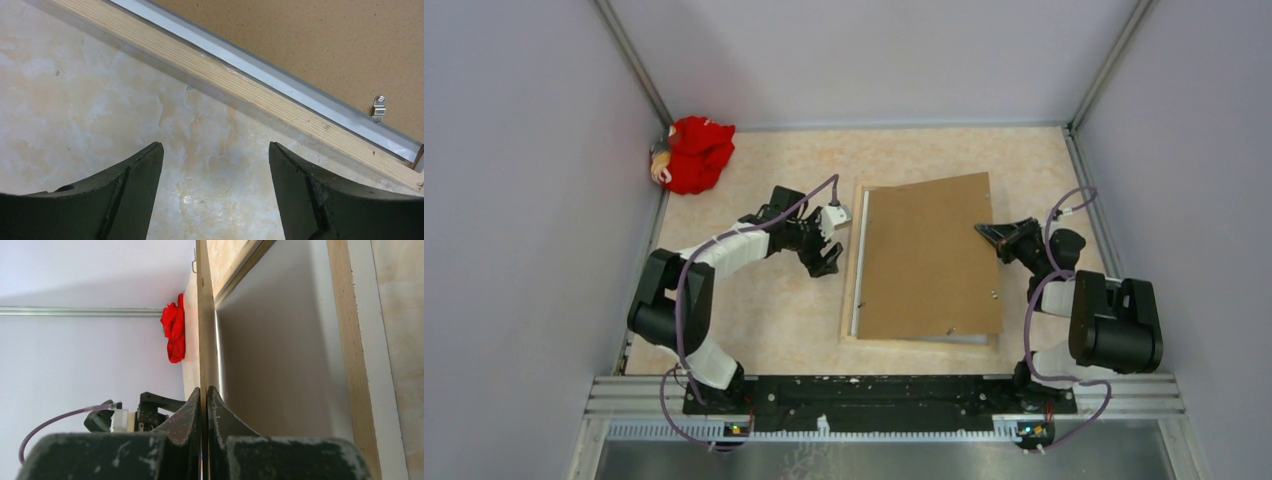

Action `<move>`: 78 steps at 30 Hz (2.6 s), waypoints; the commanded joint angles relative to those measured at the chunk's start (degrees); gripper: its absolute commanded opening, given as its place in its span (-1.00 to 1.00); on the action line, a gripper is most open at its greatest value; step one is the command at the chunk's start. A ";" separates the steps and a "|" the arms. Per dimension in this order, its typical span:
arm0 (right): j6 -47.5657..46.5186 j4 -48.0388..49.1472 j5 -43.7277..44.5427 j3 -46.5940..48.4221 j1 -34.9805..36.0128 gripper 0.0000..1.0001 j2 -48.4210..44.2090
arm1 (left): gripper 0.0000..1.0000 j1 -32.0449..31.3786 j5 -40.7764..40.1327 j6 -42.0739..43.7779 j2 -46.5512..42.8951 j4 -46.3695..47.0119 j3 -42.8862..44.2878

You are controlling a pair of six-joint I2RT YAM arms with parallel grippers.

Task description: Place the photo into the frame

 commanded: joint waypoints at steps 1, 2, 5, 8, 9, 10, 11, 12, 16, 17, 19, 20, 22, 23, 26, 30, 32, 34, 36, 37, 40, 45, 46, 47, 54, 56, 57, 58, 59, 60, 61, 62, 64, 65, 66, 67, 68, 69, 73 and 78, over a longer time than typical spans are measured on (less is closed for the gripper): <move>1.89 6.91 0.17 0.53 0.81 -1.00 0.64 | 0.67 0.04 0.27 0.50 0.13 1.03 1.55; 1.97 7.04 0.21 0.66 0.89 -1.00 0.82 | 0.66 0.03 0.22 0.57 0.18 1.02 1.55; 2.33 8.08 0.61 0.72 1.29 -1.00 1.66 | 0.66 0.02 0.12 0.76 0.21 0.92 1.53; 2.61 9.15 0.92 0.93 1.76 -1.00 2.74 | 0.65 -0.01 0.13 0.83 0.28 0.86 1.51; 2.91 9.72 0.90 1.01 1.91 -1.00 3.26 | 0.65 0.00 0.14 0.79 0.25 0.78 1.55; 3.21 10.42 1.00 0.98 2.11 -1.00 3.74 | 0.65 -0.01 0.15 0.81 0.38 0.81 1.55; 3.54 11.06 1.09 1.00 2.33 -1.00 4.39 | 0.65 -0.04 0.15 0.85 0.39 0.78 1.55; 3.75 11.49 1.22 1.01 2.50 -1.00 4.81 | 0.65 -0.04 0.12 0.89 0.45 0.75 1.55; 3.76 12.88 1.86 1.02 3.39 -1.00 6.06 | 0.65 0.02 0.13 0.88 0.70 0.69 1.55; 3.76 13.23 1.93 1.10 3.52 -1.00 6.33 | 0.64 -0.01 0.14 0.84 0.78 0.71 1.55; 3.43 13.53 1.91 1.32 3.80 -1.00 6.69 | 0.64 -0.04 0.12 1.00 0.85 0.59 1.55; 3.21 13.49 1.94 1.38 3.86 -1.00 6.68 | 0.64 -0.01 0.12 1.06 0.94 0.58 1.55; 2.46 13.46 1.90 1.45 3.99 -1.00 6.60 | 0.64 -0.02 0.15 1.09 0.91 0.64 1.47; 2.02 13.12 1.83 1.54 3.99 -1.00 6.53 | 0.64 -0.01 0.08 1.09 0.93 0.63 1.39; 0.50 11.78 1.69 1.76 3.94 -1.00 5.94 | 0.63 -0.04 0.17 1.10 0.92 0.54 1.21; -2.59 8.20 2.40 2.51 3.99 -1.00 4.12 | 0.63 -0.03 0.21 1.03 0.92 0.43 1.20; -4.24 6.28 2.61 3.50 3.99 -1.00 3.39 | 0.63 0.01 0.21 1.11 0.86 0.30 1.20; -4.91 5.55 3.24 3.93 3.99 -1.00 2.74 | 0.63 0.01 0.24 1.07 0.76 0.21 1.24; -5.06 5.41 3.91 4.27 3.99 -1.00 2.63 | 0.62 -0.03 0.28 1.07 0.74 0.04 1.20; -4.84 5.56 4.12 4.51 4.01 -1.00 2.73 | 0.62 -0.04 0.25 1.07 0.79 -0.01 1.20; -3.53 7.92 4.60 4.46 3.99 -1.00 3.58 | 0.62 0.04 0.39 1.05 0.74 -0.06 1.12; -2.50 10.48 5.41 3.38 4.37 -1.00 4.88 | 0.62 0.03 0.39 1.19 1.03 -0.12 0.94; -2.50 10.58 5.65 3.11 4.57 -1.00 5.05 | 0.62 -0.03 0.41 1.20 1.01 -0.12 0.91; -2.50 10.85 5.85 2.77 4.72 -1.00 5.21 | 0.62 -0.03 0.39 1.20 1.02 -0.21 0.92; -0.63 15.45 7.26 0.93 5.61 -1.00 7.47 | 0.62 0.00 0.46 1.73 0.92 -0.47 0.72; -0.86 15.24 7.90 0.74 6.26 -1.00 7.55 | 0.62 0.00 0.49 1.81 0.97 -0.41 0.60; -1.01 15.11 8.41 0.66 6.60 -1.00 7.56 | 0.61 0.03 0.61 1.81 0.98 -0.41 0.54; -1.01 15.13 8.78 0.42 6.84 -1.00 7.58 | 0.61 -0.03 0.70 1.81 0.97 -0.36 0.44; -0.86 15.41 9.21 0.08 7.15 -1.00 7.67 | 0.61 -0.02 0.73 1.79 1.05 -0.25 0.30; -0.65 15.65 9.73 -0.37 7.34 -1.00 7.80 | 0.61 -0.02 0.80 1.86 1.10 -0.09 0.12; -0.58 15.92 10.24 -0.83 7.41 -1.00 7.83 | 0.61 0.01 0.90 1.90 1.20 0.00 -0.08; -0.63 16.13 10.66 -1.28 7.49 -1.00 7.83 | 0.61 -0.03 0.91 1.98 1.37 0.05 -0.16; -0.86 16.60 11.31 -2.26 7.51 -1.00 7.72 | 0.61 0.05 0.83 2.05 1.71 -0.02 -0.21; -1.16 16.61 11.45 -2.69 7.51 -1.00 7.68 | 0.61 0.01 0.87 2.14 1.75 0.01 -0.33; -1.59 16.49 11.53 -3.03 7.51 -1.00 7.59 | 0.61 0.00 0.91 2.25 1.74 0.18 -0.50; -2.13 16.30 11.62 -3.35 7.58 -1.00 7.43 | 0.61 -0.01 0.99 2.21 1.70 0.27 -0.62; -2.86 16.06 11.72 -3.56 7.64 -1.00 7.21 | 0.61 0.02 1.07 2.25 1.65 0.31 -0.72; -3.57 15.43 11.69 -3.68 7.75 -1.00 6.97 | 0.61 -0.01 1.13 2.33 1.62 0.30 -0.73; -9.68 5.72 12.03 -1.34 8.81 -1.00 3.99 | 0.61 0.00 1.08 2.43 1.70 0.30 -0.82; -23.88 -19.04 17.99 5.30 11.42 -0.50 -3.02 | 0.61 -0.02 1.17 2.58 1.48 0.39 -0.82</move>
